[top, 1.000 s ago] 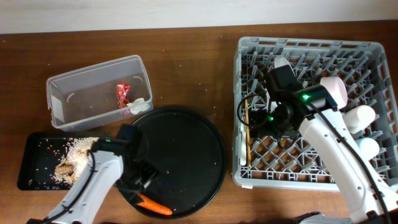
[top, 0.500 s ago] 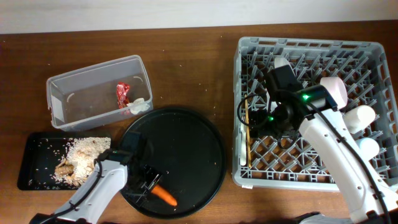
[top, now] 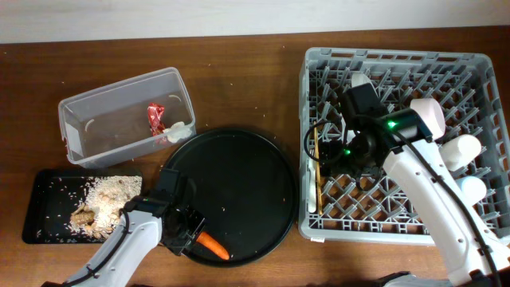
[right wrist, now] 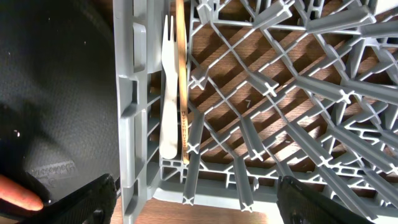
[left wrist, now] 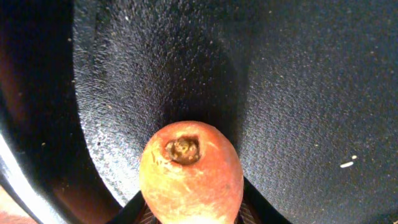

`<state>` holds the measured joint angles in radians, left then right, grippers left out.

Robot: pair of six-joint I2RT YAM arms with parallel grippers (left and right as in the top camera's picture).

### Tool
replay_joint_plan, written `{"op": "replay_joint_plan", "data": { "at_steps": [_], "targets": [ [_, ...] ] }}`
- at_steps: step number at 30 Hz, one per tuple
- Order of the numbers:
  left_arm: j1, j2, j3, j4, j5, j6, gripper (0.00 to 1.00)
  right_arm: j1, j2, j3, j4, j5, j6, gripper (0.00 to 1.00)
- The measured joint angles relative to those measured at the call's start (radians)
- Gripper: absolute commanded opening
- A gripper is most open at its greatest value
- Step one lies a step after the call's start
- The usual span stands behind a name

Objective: Sort waste into correct bins and load items into the dishwasher rack
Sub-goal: 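Reach the left gripper to the carrot and grasp it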

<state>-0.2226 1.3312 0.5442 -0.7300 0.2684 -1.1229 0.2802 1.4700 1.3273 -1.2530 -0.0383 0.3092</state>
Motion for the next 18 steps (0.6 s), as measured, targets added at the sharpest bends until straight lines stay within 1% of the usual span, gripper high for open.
{"op": "replay_joint_plan", "data": {
  "at_steps": [2,3,14,18],
  "targets": [
    [0.0,0.0,0.0,0.011,0.003,0.0,0.2,0.0,0.0,0.0,0.0,0.0,0.0,0.86],
    [0.0,0.0,0.0,0.029,0.005,0.0,0.19,0.0,0.0,0.0,0.0,0.0,0.0,0.86],
    [-0.001,0.006,0.015,0.031,-0.016,0.01,0.15,0.0,0.0,0.0,0.0,0.0,0.0,0.86],
    [-0.002,0.023,0.086,-0.071,-0.117,0.057,0.15,0.0,0.0,0.0,0.0,0.0,0.0,0.86]
  ]
}}
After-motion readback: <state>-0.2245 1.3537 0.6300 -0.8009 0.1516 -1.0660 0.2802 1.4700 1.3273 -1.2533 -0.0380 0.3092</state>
